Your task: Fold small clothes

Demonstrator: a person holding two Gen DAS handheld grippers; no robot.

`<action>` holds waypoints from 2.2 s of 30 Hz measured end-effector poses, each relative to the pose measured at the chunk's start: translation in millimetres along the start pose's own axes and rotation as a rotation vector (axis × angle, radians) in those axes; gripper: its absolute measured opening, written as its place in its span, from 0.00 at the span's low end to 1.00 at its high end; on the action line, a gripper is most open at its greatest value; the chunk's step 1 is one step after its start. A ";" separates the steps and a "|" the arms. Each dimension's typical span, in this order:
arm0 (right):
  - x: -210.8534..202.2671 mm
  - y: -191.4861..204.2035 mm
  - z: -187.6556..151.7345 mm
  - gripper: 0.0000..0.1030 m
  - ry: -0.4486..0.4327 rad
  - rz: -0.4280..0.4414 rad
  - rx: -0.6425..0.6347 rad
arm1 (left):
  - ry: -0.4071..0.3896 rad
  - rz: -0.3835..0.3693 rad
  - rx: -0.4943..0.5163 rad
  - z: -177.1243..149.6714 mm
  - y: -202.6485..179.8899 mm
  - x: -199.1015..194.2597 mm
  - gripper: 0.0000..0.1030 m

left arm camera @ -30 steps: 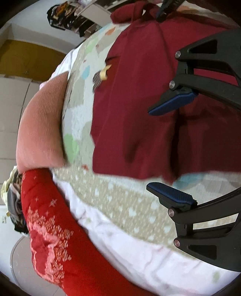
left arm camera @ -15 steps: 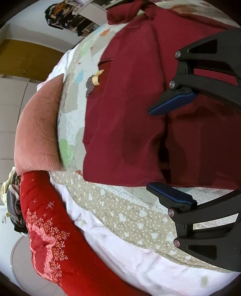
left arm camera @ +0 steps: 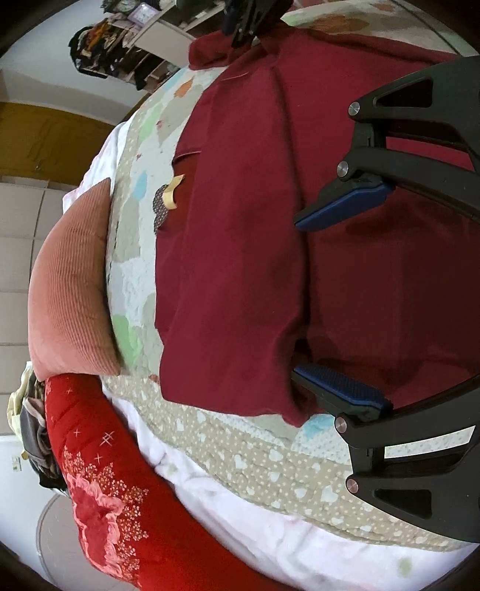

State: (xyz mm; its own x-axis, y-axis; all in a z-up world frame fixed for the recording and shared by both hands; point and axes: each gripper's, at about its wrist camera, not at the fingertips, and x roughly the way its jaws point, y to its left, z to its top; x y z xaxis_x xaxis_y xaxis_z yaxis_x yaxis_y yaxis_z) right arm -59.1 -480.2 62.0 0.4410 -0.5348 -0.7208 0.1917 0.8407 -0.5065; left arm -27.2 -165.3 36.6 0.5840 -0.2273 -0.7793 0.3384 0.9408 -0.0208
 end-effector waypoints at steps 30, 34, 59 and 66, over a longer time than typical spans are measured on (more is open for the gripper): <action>-11.8 -90.4 -68.9 0.16 -0.019 0.157 0.418 | 0.026 -0.005 -0.046 -26.0 -2.4 22.3 0.77; -31.5 -151.3 -165.6 0.16 0.020 0.155 0.751 | 0.019 -0.003 -0.045 -26.6 -3.8 24.2 0.79; 8.9 -185.9 -143.2 0.06 0.014 0.482 0.943 | 0.018 -0.001 -0.048 -27.8 -4.3 26.9 0.80; -103.2 -165.6 -211.2 0.03 -0.114 0.495 0.809 | 0.018 -0.001 -0.052 -27.5 -4.9 27.4 0.81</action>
State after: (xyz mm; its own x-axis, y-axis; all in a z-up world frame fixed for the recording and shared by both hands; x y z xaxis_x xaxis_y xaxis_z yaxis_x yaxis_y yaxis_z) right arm -321.6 -582.3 120.4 0.7094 -0.1274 -0.6932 0.4898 0.7964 0.3548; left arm -33.2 -169.2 -1.9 0.5705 -0.2239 -0.7902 0.3000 0.9525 -0.0532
